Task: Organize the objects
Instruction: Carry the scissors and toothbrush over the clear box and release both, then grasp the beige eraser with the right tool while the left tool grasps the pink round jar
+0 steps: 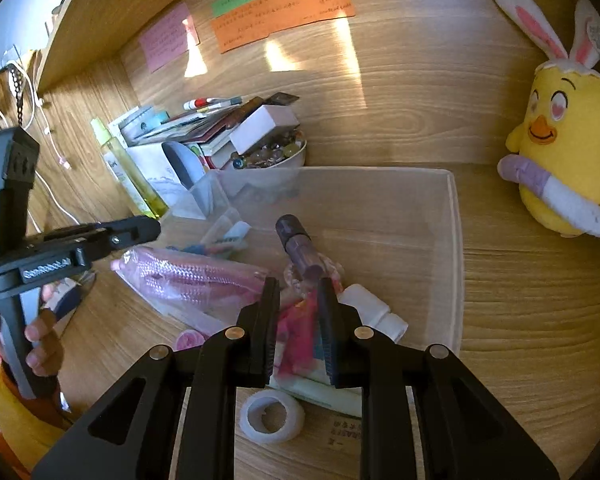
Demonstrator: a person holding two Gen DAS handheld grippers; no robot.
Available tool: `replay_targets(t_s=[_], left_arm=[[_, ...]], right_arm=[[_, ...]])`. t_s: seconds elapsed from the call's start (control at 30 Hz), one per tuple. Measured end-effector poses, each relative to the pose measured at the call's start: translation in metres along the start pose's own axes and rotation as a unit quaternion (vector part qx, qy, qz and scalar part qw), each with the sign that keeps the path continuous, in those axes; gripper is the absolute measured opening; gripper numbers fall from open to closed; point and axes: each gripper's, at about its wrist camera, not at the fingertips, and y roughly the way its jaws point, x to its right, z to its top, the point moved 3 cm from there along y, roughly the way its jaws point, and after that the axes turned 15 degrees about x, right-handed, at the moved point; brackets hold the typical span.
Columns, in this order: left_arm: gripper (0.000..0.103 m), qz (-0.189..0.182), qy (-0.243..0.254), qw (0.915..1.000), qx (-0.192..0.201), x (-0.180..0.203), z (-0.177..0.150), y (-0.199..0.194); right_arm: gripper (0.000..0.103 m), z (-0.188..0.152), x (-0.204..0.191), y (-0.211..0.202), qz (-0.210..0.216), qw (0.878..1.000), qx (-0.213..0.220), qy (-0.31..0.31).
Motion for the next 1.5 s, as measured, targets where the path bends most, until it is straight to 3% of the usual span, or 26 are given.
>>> replay_targets(t_s=[0.07,0.27,0.53,0.67,0.77,1.1,1.43,1.5], left_arm=[[0.037,0.0,0.005,1.0,0.007,0.003,0.001,-0.005],[0.06,0.002,0.022,0.999,0.038,0.015,0.003,-0.026],[0.068,0.01,0.046,0.9972,0.058,0.029,-0.001,-0.048],[0.086,0.013,0.043,0.9969,0.065,0.03,-0.006,-0.057],[0.092,0.023,0.044,0.9963,0.07,0.03,-0.013,-0.064],[0.097,0.027,0.032,0.9989,0.019,0.022,-0.053,-0.06],[0.097,0.037,0.023,0.9976,-0.053,0.018,-0.086,-0.016],[0.091,0.038,0.021,0.9973,-0.06,0.018,-0.088,-0.008]], right_arm=[[0.02,0.0,-0.001,-0.002,-0.002,1.0,0.0,-0.004],[0.038,0.0,-0.002,-0.015,-0.014,1.0,0.009,-0.01],[0.057,0.002,-0.001,-0.039,-0.022,0.999,0.031,-0.006],[0.066,0.003,-0.005,-0.053,-0.03,0.998,0.045,-0.015],[0.07,0.002,-0.006,-0.065,-0.036,0.998,0.053,-0.025],[0.074,-0.016,0.009,-0.081,-0.058,0.997,0.039,-0.02],[0.074,-0.055,0.026,-0.056,-0.074,0.996,-0.036,-0.017],[0.074,-0.062,0.029,-0.049,-0.079,0.995,-0.052,-0.017]])
